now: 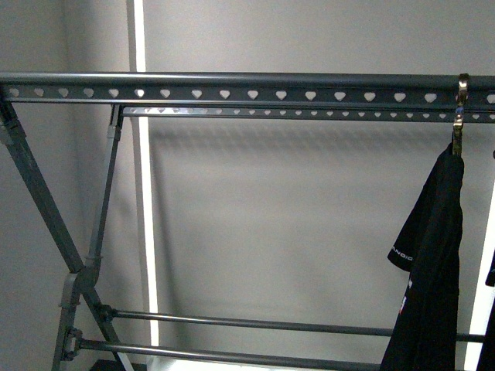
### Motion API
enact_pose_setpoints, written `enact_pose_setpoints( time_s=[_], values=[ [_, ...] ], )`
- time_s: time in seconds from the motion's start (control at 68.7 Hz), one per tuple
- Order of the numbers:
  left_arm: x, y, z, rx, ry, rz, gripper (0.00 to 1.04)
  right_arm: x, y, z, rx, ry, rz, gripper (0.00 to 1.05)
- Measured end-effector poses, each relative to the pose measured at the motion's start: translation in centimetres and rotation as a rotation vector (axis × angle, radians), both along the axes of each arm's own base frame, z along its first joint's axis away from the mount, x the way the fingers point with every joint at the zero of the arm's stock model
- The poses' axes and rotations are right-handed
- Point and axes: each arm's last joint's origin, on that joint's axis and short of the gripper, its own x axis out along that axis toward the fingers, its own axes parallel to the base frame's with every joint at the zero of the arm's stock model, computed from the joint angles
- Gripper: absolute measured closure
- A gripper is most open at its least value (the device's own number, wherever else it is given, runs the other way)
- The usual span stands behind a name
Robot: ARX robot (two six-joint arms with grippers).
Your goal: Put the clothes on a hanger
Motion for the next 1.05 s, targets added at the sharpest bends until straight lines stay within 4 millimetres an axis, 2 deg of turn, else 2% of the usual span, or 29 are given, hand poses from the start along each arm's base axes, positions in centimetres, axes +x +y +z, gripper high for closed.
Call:
enact_pose_setpoints(
  time_s=[0.117, 0.335, 0.801, 0.903, 1.049],
  values=[
    [-0.4, 0.0, 0.1, 0.0, -0.003, 0.0, 1.01, -0.5, 0.5, -1.0, -0.01, -0.009, 0.007, 1.04],
    [-0.9, 0.0, 0.0, 0.0, -0.003, -0.001, 1.01, -1.2, 1.8, -2.5, -0.01, -0.008, 0.011, 1.02],
    [-2.6, 0.0, -0.3, 0.0, 0.004, 0.0, 1.01, -2.3, 1.8, -4.3, -0.01, -0.015, 0.007, 1.02],
    [-2.6, 0.0, -0.3, 0.0, 0.003, 0.0, 1.01, -2.9, 1.8, -5.4, -0.01, 0.018, 0.007, 1.02],
    [-2.6, 0.0, -0.3, 0.0, 0.002, 0.0, 1.01, -3.4, 1.8, -5.2, -0.01, -0.012, 0.007, 1.02]
  ],
)
